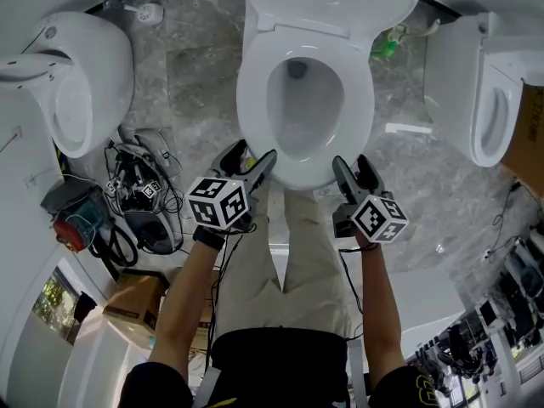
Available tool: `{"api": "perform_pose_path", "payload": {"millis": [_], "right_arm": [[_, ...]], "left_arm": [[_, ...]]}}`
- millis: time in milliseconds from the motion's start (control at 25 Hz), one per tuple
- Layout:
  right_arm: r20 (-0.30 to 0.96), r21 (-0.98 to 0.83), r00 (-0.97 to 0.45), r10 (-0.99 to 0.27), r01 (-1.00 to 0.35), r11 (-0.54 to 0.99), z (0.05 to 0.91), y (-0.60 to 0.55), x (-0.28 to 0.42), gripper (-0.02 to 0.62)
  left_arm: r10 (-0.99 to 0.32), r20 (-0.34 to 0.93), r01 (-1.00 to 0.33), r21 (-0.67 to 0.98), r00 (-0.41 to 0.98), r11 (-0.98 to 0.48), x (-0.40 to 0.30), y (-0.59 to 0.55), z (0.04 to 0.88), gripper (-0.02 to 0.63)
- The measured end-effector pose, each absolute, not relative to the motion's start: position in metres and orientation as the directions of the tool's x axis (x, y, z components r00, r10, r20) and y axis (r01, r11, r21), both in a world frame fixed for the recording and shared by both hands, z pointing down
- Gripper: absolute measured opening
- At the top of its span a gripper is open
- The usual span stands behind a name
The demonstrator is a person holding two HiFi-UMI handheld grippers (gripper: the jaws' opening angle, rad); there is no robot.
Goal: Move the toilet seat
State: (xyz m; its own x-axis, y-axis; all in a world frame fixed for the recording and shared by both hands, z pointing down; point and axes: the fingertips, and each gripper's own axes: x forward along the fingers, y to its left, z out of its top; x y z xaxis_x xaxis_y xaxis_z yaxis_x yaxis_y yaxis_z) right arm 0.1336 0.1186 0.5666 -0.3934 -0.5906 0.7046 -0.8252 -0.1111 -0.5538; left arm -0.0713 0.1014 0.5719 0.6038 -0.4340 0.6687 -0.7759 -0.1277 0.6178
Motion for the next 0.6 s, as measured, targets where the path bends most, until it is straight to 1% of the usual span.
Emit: {"api": "perform_pose_path", "payload": {"millis": [240,600], "right_arm": [[0.689,-0.548,-0.389,-0.611,-0.832,-0.089,0.555,0.112,0.134,0.357],[0.637,-0.599,-0.396,-0.662,-0.794,-0.101,0.54,0.102,0.137,0.365]], "left_arm": [[-0.451,0.658,-0.776,0.614,0.603,-0.142,-0.072,0.095,0.561,0.342],[-0.468,0.638,-0.767,0.623,0.611,-0.153,-0.069,0.086,0.549,0.342]]}}
